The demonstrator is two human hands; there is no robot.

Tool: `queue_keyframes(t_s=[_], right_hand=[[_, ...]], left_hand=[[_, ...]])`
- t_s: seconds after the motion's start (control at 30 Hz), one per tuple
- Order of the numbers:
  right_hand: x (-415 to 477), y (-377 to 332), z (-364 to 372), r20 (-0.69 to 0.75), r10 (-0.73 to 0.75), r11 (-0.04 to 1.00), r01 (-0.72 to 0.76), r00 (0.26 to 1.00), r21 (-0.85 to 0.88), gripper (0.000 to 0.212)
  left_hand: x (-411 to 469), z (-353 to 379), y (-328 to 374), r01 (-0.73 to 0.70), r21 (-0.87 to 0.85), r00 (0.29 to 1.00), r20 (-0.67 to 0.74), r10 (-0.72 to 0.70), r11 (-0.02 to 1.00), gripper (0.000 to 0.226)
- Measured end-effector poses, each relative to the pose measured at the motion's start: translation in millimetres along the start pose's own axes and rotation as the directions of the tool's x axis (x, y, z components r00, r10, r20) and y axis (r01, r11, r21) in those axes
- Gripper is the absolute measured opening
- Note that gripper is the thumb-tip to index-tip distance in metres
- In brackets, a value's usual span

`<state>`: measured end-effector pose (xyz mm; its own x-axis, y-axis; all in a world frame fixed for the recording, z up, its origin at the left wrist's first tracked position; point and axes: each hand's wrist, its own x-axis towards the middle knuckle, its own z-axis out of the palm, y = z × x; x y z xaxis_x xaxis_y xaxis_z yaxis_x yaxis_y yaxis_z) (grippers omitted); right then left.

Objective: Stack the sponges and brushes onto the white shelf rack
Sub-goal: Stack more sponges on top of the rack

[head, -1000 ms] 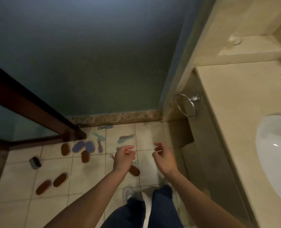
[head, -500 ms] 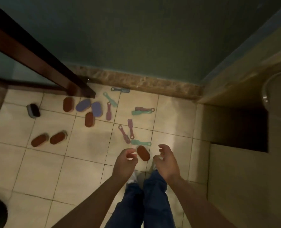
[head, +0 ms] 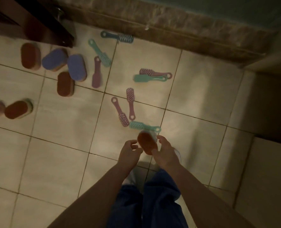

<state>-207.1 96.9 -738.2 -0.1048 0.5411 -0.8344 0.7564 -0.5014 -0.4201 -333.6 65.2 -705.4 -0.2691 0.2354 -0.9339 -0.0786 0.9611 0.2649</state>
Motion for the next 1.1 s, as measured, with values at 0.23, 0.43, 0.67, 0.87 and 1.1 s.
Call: queue_keyframes(t_s=[0.23,0.43,0.67,0.87,1.1], right_hand=[[57.1,16.1,22.4,0.136,0.019,0.999,-0.015,0.99,-0.036,0.055],[73.9,23.8,33.2,0.186,0.052,0.997,-0.041,0.981,-0.061,0.056],[65.8,10.7,32.8,0.178,0.013,0.999,-0.004,0.984,-0.048,0.055],[28.3,-24.8,10.4,0.1,-0.023,0.997,0.015,0.995,0.078,0.051],[-31.2,-94.0,-26.5,0.149,-0.072,0.989,0.052,0.986,0.137,0.05]], left_hand=[[69.9,20.5,-21.2,0.124,-0.059,0.992,0.04,-0.122,0.991,0.06],[92.8,30.3,-30.4,0.194,-0.121,0.981,0.045,-0.19,0.974,0.06],[77.4,27.0,-25.9,0.112,-0.184,0.993,-0.005,-0.115,0.976,0.053],[29.4,7.1,-14.4,0.001,-0.395,0.992,-0.114,-0.05,0.919,0.048],[-34.2,-30.2,17.0,-0.081,-0.486,0.991,-0.135,0.017,0.87,0.057]])
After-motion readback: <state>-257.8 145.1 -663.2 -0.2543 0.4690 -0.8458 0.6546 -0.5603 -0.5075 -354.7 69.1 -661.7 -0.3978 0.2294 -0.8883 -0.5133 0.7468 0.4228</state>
